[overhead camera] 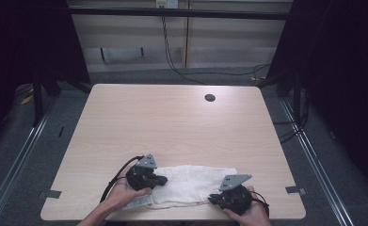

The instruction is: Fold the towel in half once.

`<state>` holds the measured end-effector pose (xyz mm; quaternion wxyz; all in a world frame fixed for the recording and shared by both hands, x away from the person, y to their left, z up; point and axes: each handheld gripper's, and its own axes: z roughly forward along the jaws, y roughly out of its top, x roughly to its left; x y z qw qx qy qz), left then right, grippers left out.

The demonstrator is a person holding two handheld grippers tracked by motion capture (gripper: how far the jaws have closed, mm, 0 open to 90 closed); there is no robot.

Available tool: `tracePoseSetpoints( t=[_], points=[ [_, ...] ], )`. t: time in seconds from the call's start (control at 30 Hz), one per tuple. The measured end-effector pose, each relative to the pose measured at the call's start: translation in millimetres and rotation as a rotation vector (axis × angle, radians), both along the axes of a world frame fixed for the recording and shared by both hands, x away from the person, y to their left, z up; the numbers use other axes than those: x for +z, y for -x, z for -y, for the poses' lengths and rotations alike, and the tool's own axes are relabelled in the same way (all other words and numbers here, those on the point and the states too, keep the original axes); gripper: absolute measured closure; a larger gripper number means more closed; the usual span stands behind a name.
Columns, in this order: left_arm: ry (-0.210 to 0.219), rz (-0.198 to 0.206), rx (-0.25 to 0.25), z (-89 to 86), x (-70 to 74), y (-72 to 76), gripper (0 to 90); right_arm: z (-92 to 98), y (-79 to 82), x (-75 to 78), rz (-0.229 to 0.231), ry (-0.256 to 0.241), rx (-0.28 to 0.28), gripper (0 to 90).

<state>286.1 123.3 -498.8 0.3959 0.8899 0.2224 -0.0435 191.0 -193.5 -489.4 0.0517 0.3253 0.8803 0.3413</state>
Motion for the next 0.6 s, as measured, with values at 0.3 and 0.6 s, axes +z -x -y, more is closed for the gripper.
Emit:
tracePoseSetpoints(
  t=[0.3, 0.6],
  points=[
    [0.065, 0.077, 0.054, -11.3, 24.0, -5.4, 59.9, -18.7, -0.1, 23.3, 0.046, -0.115, 0.013, 59.1],
    [0.092, 0.040, 0.113, -26.5, 20.0, -39.3, 49.1, -85.1, -17.4, 23.0, 0.011, -0.131, 0.143, 56.0]
  ],
)
